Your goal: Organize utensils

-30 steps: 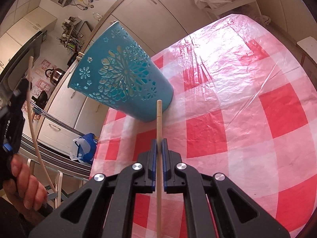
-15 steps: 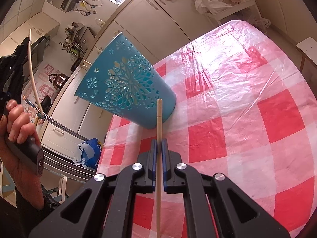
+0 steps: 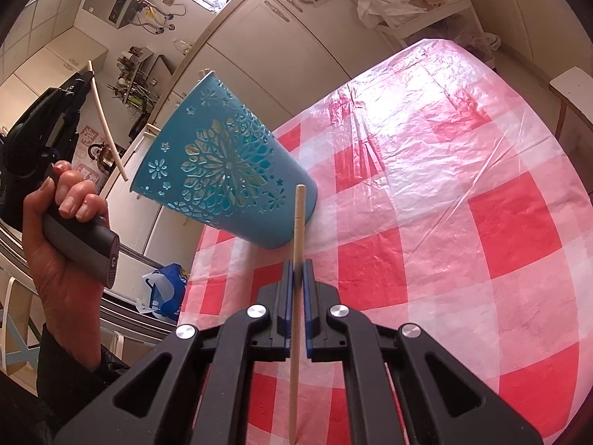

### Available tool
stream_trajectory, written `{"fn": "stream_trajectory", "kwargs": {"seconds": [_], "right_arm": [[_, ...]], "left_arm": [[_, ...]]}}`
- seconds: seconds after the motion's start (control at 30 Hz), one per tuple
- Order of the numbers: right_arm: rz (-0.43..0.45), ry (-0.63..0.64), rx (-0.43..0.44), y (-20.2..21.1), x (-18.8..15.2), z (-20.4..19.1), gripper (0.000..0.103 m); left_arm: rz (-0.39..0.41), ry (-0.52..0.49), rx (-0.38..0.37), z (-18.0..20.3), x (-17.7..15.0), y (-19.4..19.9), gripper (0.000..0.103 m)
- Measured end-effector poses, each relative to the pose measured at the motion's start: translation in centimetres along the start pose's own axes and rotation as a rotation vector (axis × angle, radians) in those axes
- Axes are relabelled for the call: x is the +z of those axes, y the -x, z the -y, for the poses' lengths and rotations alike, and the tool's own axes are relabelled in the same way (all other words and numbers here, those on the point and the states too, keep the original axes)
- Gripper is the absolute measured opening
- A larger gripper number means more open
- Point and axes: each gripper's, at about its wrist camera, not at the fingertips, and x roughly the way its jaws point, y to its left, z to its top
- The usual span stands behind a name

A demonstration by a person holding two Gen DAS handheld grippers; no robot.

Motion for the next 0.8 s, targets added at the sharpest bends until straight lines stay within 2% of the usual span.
{"fn": "stream_trajectory", "kwargs": {"seconds": [0.27,0.57,0.8], "right_arm": [[-0.008,0.000,-0.007,-0.4,-0.2,-0.1,0.006],[0.004,0.006,0.003,-0.1,-0.1,-0.5,0.006],[0.013,0.007,0.014,0.4,0.0,-0.5,0.006]], "left_arm": [[-0.040,-0.022,0.036,-0.6,-2.2,-1.1,0.005],[-0.138,-0.094,0.055,0.0,-5.1,-1.2,0.005],[-0.202,-0.139,0.062,0.9,-6.1,-0.3,0.006]]}}
